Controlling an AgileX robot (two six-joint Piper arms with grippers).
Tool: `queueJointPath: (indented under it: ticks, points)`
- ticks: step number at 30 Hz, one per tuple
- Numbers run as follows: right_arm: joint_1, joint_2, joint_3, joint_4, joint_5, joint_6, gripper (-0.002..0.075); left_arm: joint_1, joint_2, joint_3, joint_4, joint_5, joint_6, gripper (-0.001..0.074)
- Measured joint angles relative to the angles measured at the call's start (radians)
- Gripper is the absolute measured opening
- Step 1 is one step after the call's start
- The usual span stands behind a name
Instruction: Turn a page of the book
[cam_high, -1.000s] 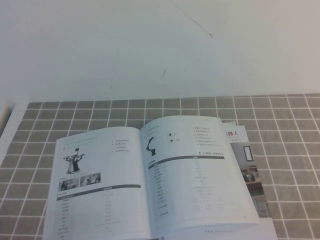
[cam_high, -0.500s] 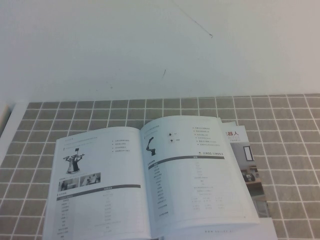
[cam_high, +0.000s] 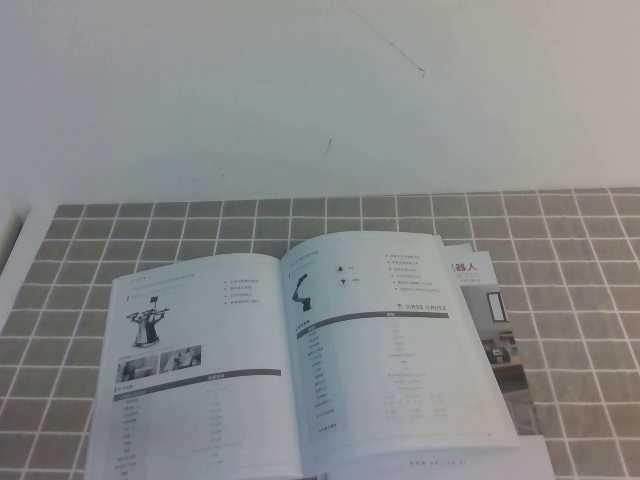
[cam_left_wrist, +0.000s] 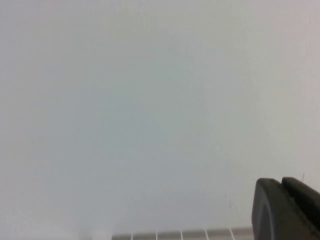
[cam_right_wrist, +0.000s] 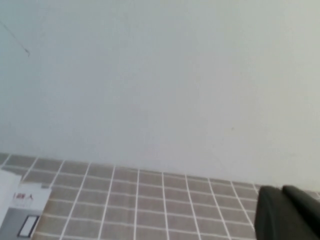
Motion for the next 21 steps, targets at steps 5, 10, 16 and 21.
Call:
queueJointPath:
  ticks: [5, 10, 16, 21]
  points:
    - [0.0, 0.0, 0.0, 0.0, -0.077, 0.007, -0.0003, 0.0, 0.0, 0.0, 0.0, -0.183, -0.005, -0.0004]
    - [0.0, 0.0, 0.0, 0.004, -0.169, 0.013, -0.0003, 0.0, 0.0, 0.0, -0.004, -0.297, -0.049, -0.0004]
    - [0.0, 0.0, 0.0, 0.057, -0.324, 0.063, -0.0003, 0.0, 0.0, 0.0, -0.026, -0.345, -0.184, -0.0004]
    - [0.0, 0.0, 0.0, 0.107, -0.482, 0.092, -0.0003, 0.0, 0.0, 0.0, -0.038, -0.38, -0.25, -0.0004]
